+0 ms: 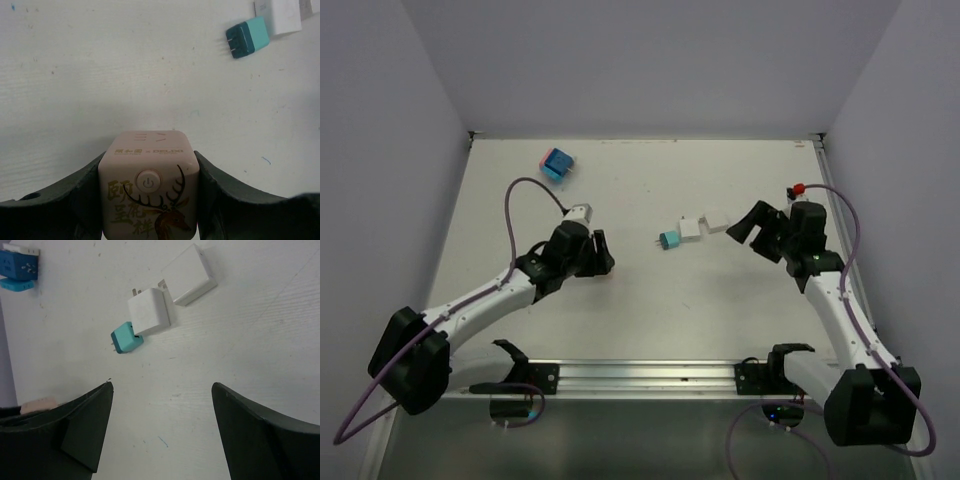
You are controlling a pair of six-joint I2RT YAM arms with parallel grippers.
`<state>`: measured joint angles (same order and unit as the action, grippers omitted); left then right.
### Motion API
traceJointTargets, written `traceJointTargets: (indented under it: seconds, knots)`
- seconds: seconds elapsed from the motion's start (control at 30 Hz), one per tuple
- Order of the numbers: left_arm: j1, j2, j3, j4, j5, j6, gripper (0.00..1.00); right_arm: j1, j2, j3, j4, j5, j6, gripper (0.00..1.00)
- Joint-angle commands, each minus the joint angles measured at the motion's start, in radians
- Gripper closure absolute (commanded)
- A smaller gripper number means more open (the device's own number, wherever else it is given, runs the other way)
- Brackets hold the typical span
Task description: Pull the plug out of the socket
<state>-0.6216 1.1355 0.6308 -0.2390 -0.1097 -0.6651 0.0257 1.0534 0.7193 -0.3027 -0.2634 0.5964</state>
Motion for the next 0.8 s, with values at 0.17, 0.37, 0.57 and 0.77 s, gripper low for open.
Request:
traceJointTargets:
  seconds: [0.17, 0.37, 0.57, 0.77]
  knots:
    - [0.017, 0.329, 0.347, 0.216, -0.053, 0.083, 1.00, 0.002, -0.223, -0.075, -0.105, -0.148, -0.009, 0.17]
    - [0.017, 0.637, 0.665, 0.173, -0.133, 0.191, 1.00, 0.002, -0.311, -0.096, -0.182, -0.188, -0.029, 0.15]
    - [0.019, 0.855, 0.877, 0.173, -0.150, 0.272, 1.00, 0.005, -0.359, -0.126, -0.213, -0.197, -0.047, 0.10]
    - [0.019, 0.966, 0.940, 0.283, -0.166, 0.326, 0.93, 0.006, -0.357, -0.135, -0.211, -0.211, -0.060, 0.10]
